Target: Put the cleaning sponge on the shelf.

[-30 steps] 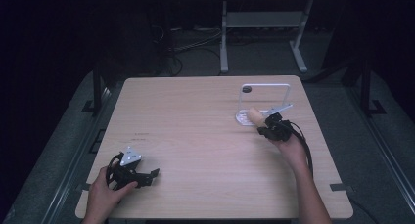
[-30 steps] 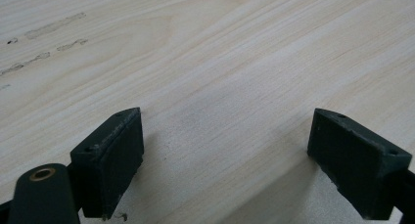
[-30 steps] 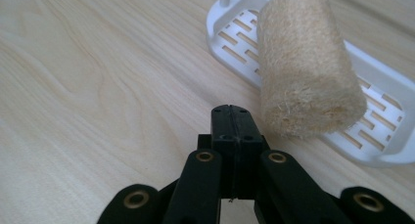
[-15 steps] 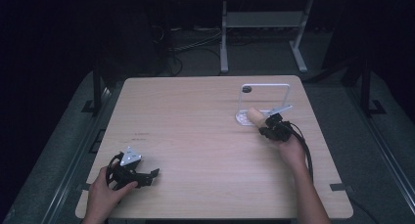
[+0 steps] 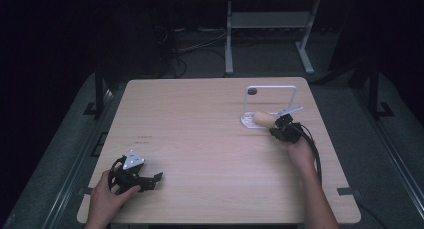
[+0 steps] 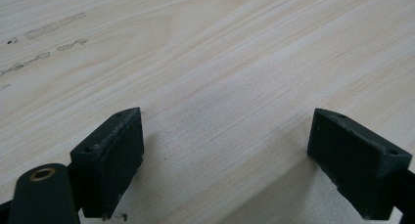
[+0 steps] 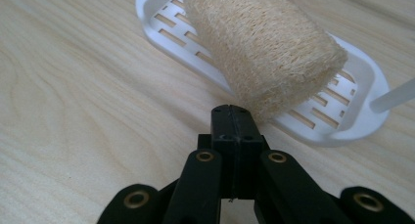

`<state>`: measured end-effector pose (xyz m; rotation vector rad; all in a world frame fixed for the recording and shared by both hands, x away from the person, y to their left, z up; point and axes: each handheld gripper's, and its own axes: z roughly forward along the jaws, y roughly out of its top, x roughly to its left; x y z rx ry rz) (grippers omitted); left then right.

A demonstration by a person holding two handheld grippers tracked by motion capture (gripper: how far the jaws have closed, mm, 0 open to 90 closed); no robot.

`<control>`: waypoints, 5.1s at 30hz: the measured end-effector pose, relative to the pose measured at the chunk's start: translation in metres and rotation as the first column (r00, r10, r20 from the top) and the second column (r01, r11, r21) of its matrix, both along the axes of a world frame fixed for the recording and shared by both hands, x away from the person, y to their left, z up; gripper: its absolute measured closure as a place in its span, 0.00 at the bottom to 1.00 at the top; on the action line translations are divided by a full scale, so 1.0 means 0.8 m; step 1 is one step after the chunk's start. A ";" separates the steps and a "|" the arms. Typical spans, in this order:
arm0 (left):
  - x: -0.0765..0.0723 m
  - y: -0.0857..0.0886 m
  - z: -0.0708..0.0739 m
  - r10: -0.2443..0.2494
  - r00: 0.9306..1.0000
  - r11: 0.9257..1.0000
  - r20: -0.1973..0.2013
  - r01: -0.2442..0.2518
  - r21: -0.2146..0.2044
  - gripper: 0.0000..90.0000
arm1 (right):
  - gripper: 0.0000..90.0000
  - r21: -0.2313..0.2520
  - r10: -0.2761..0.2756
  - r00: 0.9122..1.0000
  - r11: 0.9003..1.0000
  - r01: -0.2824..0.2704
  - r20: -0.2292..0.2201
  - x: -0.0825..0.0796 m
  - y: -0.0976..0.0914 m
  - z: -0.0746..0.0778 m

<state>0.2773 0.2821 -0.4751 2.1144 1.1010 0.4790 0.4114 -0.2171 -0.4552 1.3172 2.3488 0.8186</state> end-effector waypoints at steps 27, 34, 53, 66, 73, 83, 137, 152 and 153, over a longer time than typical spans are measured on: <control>0.000 0.000 0.000 0.000 1.000 1.000 0.001 0.000 0.000 0.14 | 1.00 -0.034 -0.096 0.995 0.995 0.095 0.000 0.027 -0.020 -0.002; 0.000 0.000 0.000 0.000 1.000 1.000 -0.001 0.000 0.001 0.14 | 1.00 -0.019 -0.095 0.995 0.995 0.095 0.005 0.024 -0.022 0.001; 0.000 0.000 0.000 0.000 1.000 1.000 -0.001 0.000 0.001 0.14 | 0.49 0.008 -0.077 0.997 0.997 0.076 0.019 0.000 -0.022 0.008; 0.000 0.000 0.000 -0.001 1.000 1.000 0.001 0.001 0.002 0.14 | 0.13 0.077 -0.073 0.997 0.995 0.070 0.033 -0.021 -0.016 0.015; 0.000 0.000 0.000 -0.001 1.000 1.000 0.001 0.001 0.001 0.14 | 0.02 0.107 -0.067 0.996 0.992 0.061 0.053 -0.031 -0.007 0.018; 0.000 0.000 0.000 -0.001 1.000 1.000 0.001 0.001 0.001 0.14 | 0.02 0.093 -0.063 0.994 0.994 0.054 0.094 -0.047 0.012 0.017; 0.000 0.000 0.000 -0.001 1.000 1.000 0.002 0.001 0.001 0.14 | 0.02 0.104 0.030 0.995 0.994 -0.041 0.100 -0.175 0.028 -0.014; 0.000 0.000 0.000 -0.002 1.000 1.000 0.001 0.002 0.002 0.14 | 0.02 0.084 0.030 0.997 0.996 -0.036 0.072 -0.180 0.026 -0.034; 0.000 0.000 0.000 -0.001 1.000 1.000 0.001 0.001 0.002 0.14 | 0.02 0.084 0.029 0.997 0.996 -0.036 0.073 -0.180 0.026 -0.034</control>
